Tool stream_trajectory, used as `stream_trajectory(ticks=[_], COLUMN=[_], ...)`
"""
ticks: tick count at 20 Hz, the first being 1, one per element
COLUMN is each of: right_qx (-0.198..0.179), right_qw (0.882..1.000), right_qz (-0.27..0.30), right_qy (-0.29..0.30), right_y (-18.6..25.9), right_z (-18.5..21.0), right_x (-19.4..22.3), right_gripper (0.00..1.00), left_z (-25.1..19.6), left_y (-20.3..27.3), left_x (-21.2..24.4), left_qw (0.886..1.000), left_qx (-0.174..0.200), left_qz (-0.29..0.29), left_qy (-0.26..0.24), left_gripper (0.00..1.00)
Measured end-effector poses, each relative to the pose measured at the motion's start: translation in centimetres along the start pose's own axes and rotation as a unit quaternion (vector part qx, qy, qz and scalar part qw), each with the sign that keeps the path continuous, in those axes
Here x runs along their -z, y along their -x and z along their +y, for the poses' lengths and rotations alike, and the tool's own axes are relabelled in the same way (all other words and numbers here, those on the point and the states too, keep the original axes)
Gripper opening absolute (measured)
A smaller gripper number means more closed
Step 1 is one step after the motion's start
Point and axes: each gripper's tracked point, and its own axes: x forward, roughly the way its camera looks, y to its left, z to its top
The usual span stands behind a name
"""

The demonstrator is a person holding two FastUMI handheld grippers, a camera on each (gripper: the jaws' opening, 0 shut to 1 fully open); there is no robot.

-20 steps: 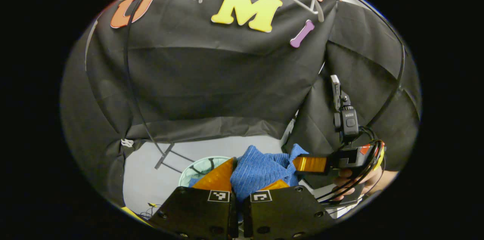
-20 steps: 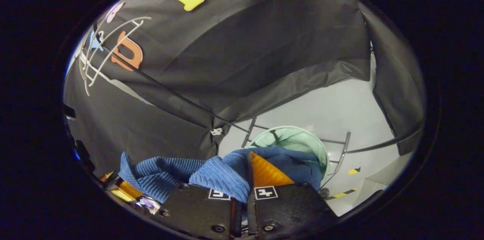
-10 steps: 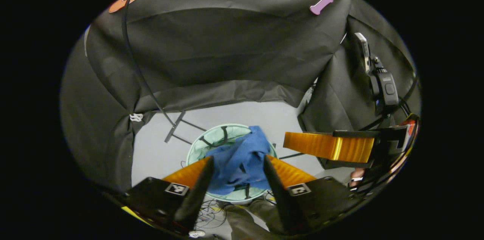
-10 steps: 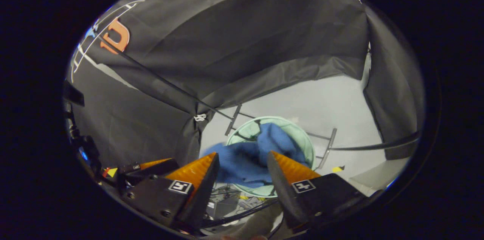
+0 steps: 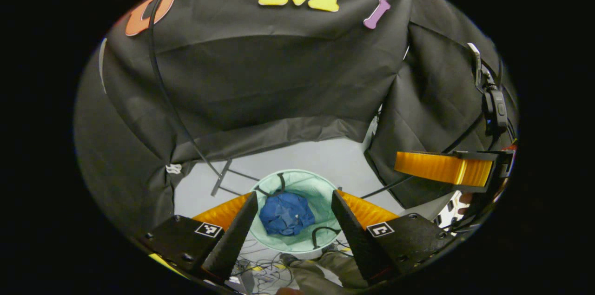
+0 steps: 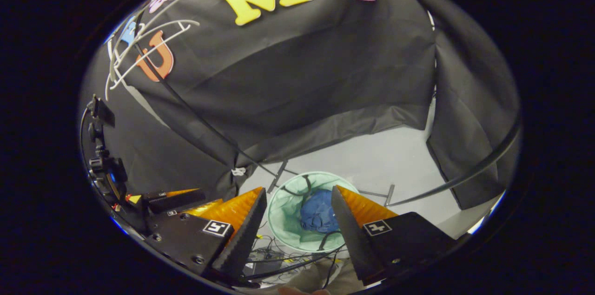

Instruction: Grasp the clothes on the hanger with both hands and then place them into the laundry hamper below.

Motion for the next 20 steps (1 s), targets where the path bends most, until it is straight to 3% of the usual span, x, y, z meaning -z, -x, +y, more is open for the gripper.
stream_trajectory(ticks=[7,11,16,20], right_qx=[0.015,0.012,0.006,-0.001], right_qw=[0.990,0.983,0.977,0.965], right_qz=[-0.129,-0.167,-0.189,-0.236], right_qy=[0.049,0.075,0.098,0.117], right_y=[10.0,14.7,19.8,26.6], right_z=[0.8,0.6,-1.5,-3.6], right_x=[-3.7,-4.7,-3.5,-3.2], right_gripper=[0.89,0.89,0.89,0.89], left_z=[-0.8,-2.6,-3.5,-4.9], left_y=[6.9,10.7,15.1,20.4], left_x=[-5.4,-5.8,-5.2,-3.7], left_qw=[0.994,0.989,0.981,0.969], left_qx=[-0.016,-0.028,-0.072,-0.115], left_qz=[-0.106,-0.144,-0.181,-0.217], left_qy=[-0.021,-0.014,0.005,0.026], left_gripper=[0.97,1.00,0.97,0.97])
